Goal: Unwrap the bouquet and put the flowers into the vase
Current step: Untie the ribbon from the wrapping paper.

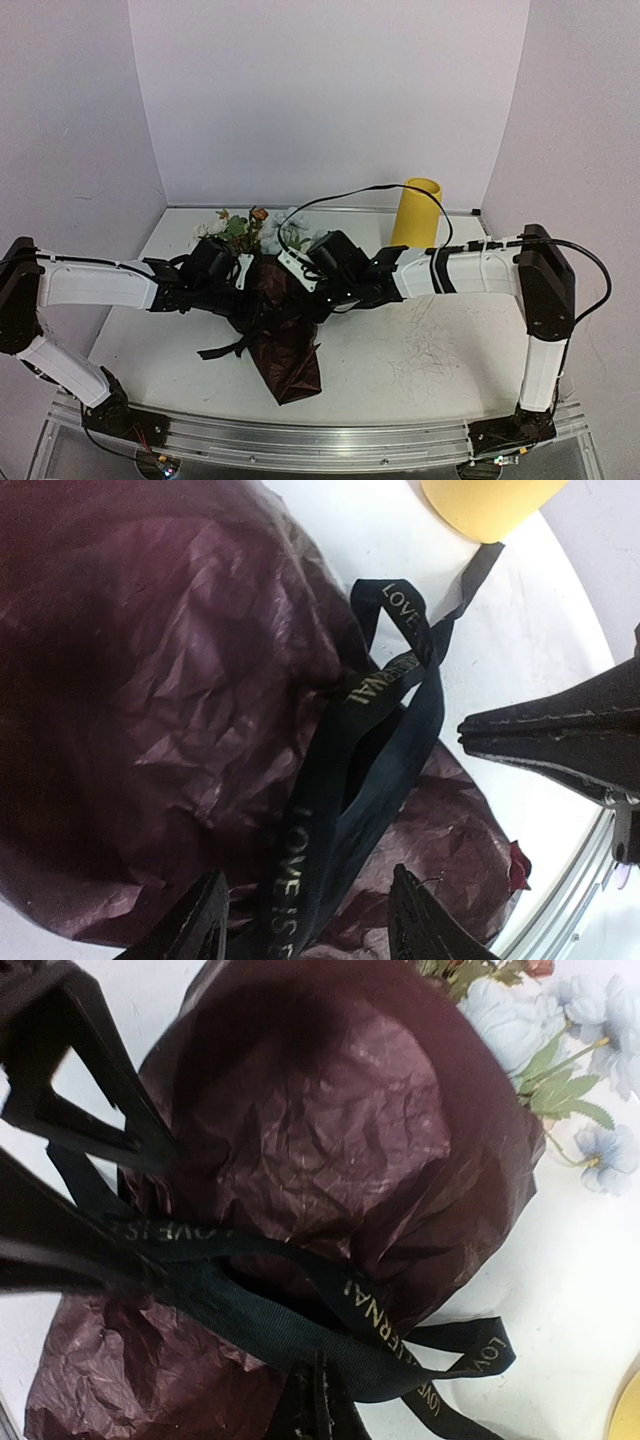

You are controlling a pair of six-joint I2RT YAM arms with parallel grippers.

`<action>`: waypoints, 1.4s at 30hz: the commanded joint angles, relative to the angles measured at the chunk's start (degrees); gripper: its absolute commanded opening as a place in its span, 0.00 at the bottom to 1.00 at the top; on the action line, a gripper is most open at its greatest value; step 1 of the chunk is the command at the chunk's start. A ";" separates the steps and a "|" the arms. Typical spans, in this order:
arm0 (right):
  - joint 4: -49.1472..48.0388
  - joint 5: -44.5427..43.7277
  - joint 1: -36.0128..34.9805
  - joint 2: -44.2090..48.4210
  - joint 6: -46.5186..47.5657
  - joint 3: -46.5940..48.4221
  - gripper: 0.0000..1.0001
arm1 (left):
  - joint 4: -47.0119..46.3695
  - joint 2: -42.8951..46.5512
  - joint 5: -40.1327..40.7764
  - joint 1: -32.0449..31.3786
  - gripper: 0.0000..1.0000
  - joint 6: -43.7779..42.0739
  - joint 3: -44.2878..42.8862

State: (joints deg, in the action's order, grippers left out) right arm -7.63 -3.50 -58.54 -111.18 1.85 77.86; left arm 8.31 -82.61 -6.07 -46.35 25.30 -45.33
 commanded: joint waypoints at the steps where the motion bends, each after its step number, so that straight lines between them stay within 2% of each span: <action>1: -1.19 -0.05 0.10 3.99 -1.38 -1.34 0.00 | -1.60 -2.45 0.74 -1.36 0.56 -3.11 -3.83; 5: -2.20 0.43 0.47 5.44 -1.41 -2.48 0.00 | -0.74 -5.48 3.23 -2.12 0.54 -4.43 -6.30; 9: -3.17 1.21 0.80 5.92 -1.41 -3.80 0.25 | 0.06 -7.53 5.44 -2.34 0.50 -4.81 -8.06; 14: -6.95 1.08 1.84 8.02 -4.88 -7.53 0.35 | 0.77 -9.87 8.88 -2.43 0.44 -5.33 -9.32; 18: -8.70 3.82 3.49 9.19 -6.72 -9.07 0.41 | 1.40 -10.70 11.43 -2.47 0.30 -5.06 -9.45; 22: -8.67 7.24 3.64 7.89 -6.62 -8.21 0.55 | 2.70 -9.03 11.99 -2.51 0.04 -4.54 -9.81; 26: -8.23 9.30 3.63 5.74 -5.82 -6.32 0.64 | 3.25 -3.47 12.96 -2.52 0.00 -3.42 -8.11; 33: -2.40 7.64 2.70 -0.22 -3.38 2.16 0.66 | 4.73 7.74 15.68 -2.43 0.00 -0.48 -2.28; 38: 1.37 5.49 0.71 -4.47 -0.95 7.58 0.68 | 6.64 11.40 17.27 -2.45 0.00 1.77 1.38; 42: 1.92 5.19 -0.06 -5.53 -0.19 8.59 0.62 | 8.16 12.35 19.48 -2.41 0.00 3.75 2.61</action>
State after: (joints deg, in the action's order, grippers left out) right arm -9.30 2.85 -57.49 -115.66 -0.29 83.86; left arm 14.03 -71.94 9.91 -48.71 26.11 -43.98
